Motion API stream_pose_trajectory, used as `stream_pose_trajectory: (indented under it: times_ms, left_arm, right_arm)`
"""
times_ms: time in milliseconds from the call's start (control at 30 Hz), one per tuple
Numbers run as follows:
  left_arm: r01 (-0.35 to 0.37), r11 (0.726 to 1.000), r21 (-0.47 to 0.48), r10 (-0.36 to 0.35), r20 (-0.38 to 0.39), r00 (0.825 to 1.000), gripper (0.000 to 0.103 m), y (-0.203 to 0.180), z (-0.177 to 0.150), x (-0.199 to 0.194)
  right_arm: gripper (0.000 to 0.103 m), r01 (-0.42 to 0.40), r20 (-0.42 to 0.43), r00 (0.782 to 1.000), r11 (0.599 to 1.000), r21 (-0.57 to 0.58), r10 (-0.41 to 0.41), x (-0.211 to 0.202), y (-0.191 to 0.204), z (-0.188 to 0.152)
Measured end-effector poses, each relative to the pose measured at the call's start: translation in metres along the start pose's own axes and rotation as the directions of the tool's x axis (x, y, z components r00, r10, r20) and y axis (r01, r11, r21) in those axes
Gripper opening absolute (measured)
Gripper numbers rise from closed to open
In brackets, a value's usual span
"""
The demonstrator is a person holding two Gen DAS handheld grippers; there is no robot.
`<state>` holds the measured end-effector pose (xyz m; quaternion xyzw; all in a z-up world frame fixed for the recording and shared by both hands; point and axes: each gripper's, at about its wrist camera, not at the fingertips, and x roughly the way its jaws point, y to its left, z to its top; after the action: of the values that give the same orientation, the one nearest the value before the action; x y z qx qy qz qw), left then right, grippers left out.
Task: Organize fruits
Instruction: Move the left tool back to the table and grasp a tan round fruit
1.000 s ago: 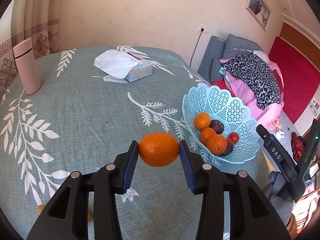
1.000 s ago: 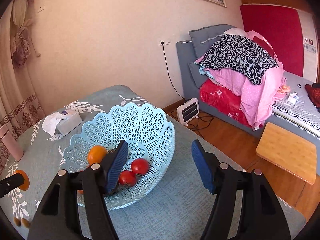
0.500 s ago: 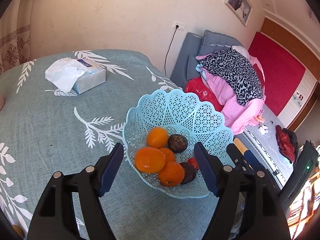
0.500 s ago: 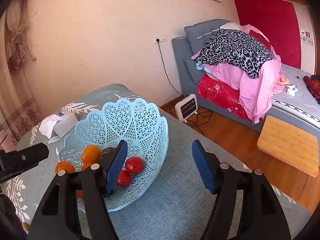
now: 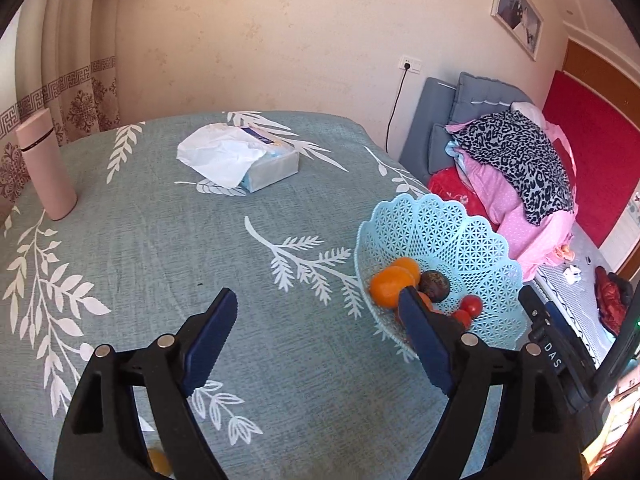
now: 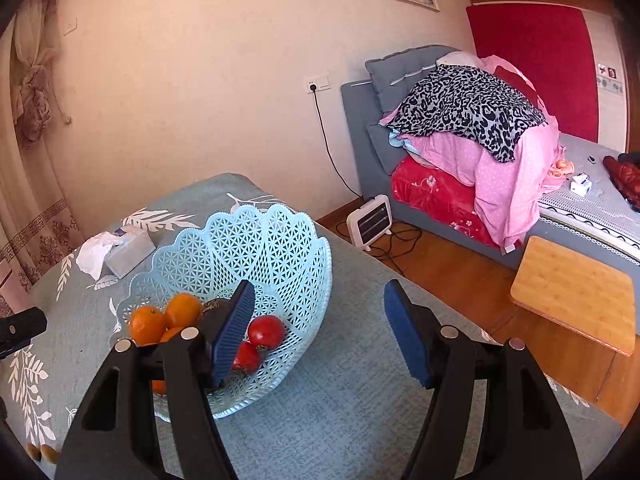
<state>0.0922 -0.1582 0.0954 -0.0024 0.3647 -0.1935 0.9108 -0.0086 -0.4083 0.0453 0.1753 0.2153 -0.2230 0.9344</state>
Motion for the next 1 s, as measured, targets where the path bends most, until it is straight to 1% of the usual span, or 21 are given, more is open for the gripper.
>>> stream_pose_trajectory:
  times_ms: [167,200,233,433,633,833,1000]
  left_arm:
    - [-0.049,0.999,0.002,0.049,0.005,0.999,0.084,0.023,-0.010,-0.022]
    - [-0.060,0.998,0.000,0.060,0.007,0.998,0.084,0.028,-0.012,-0.027]
    - [-0.069,0.998,-0.005,0.069,0.008,0.998,0.084,0.035,-0.015,-0.032]
    - [-0.129,0.990,-0.062,0.130,0.008,0.991,0.085,0.077,-0.031,-0.061]
    - [-0.225,0.968,-0.109,0.228,0.012,0.974,0.085,0.121,-0.055,-0.089]
    - [-0.279,0.947,-0.159,0.277,-0.035,0.960,0.085,0.156,-0.082,-0.094]
    - [-0.323,0.930,-0.176,0.314,-0.077,0.946,0.084,0.167,-0.102,-0.084]
  right_arm:
    - [0.070,0.008,0.032,0.999,1.000,-0.022,-0.008,-0.006,0.004,-0.001]
    - [0.072,0.011,0.039,0.999,1.000,-0.027,-0.010,-0.007,0.005,-0.001]
    - [0.076,0.014,0.047,0.999,0.999,-0.033,-0.013,-0.009,0.006,-0.002]
    - [0.077,0.028,0.082,0.996,0.997,-0.066,-0.022,-0.015,0.013,-0.004]
    - [0.077,0.033,0.093,0.995,0.997,-0.075,-0.026,-0.017,0.014,-0.003]
    - [0.077,0.042,0.096,0.995,0.996,-0.077,-0.034,-0.018,0.014,-0.003]
    - [0.077,0.044,0.097,0.995,0.996,-0.078,-0.036,-0.018,0.014,-0.004]
